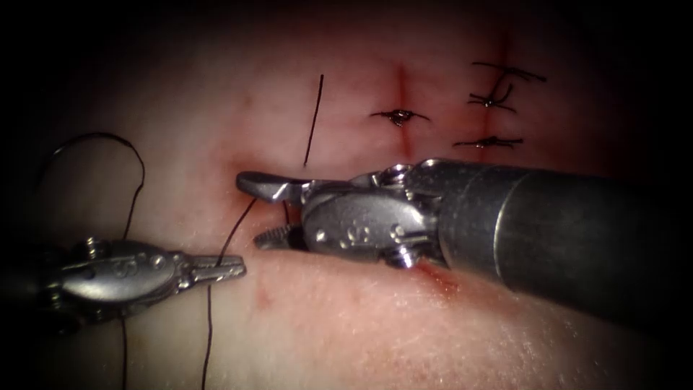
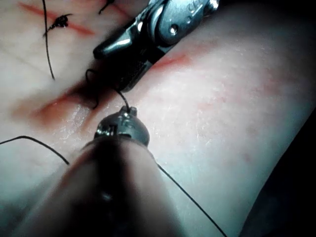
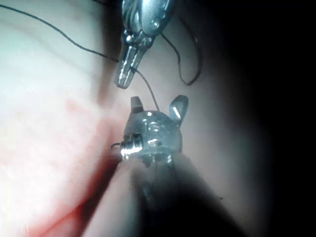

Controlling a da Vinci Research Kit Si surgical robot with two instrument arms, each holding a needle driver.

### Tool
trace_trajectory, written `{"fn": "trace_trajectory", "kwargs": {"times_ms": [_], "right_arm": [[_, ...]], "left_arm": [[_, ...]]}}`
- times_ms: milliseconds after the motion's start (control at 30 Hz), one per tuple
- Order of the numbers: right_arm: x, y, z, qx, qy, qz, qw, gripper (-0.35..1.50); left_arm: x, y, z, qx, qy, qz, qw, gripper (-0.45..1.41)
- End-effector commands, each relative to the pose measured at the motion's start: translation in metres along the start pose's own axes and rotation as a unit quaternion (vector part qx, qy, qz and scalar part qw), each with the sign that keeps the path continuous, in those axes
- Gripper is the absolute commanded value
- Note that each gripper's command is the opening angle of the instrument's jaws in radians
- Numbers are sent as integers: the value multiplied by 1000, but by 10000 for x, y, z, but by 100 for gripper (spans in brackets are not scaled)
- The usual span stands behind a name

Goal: Wound Closure
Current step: Hand off a more suture to the left grasper using the right grasper.

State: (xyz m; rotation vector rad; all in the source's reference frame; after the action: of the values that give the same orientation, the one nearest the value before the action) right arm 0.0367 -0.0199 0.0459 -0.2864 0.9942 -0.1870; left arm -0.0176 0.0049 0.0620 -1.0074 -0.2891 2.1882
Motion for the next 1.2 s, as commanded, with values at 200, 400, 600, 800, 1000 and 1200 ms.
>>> {"fn": "trace_trajectory", "kwargs": {"times_ms": [200,400,600,800,1000,1200], "right_arm": [[1,3,20,-4,-2,-1,1000,131],[-5,-7,41,-11,-10,-11,1000,125],[-7,-17,39,7,16,-17,1000,-35],[-10,-2,20,3,30,-15,999,-35],[-33,15,21,-6,12,-11,1000,-35],[-51,19,22,-7,6,-7,1000,-35]], "left_arm": [[-3,3,6,0,-1,0,1000,-45],[-2,7,5,1,-1,2,1000,-45],[-3,5,6,0,-1,3,1000,-45],[-4,2,9,5,-2,3,1000,-28],[-5,9,19,24,7,-2,1000,101],[-29,24,32,18,22,-23,999,104]]}}
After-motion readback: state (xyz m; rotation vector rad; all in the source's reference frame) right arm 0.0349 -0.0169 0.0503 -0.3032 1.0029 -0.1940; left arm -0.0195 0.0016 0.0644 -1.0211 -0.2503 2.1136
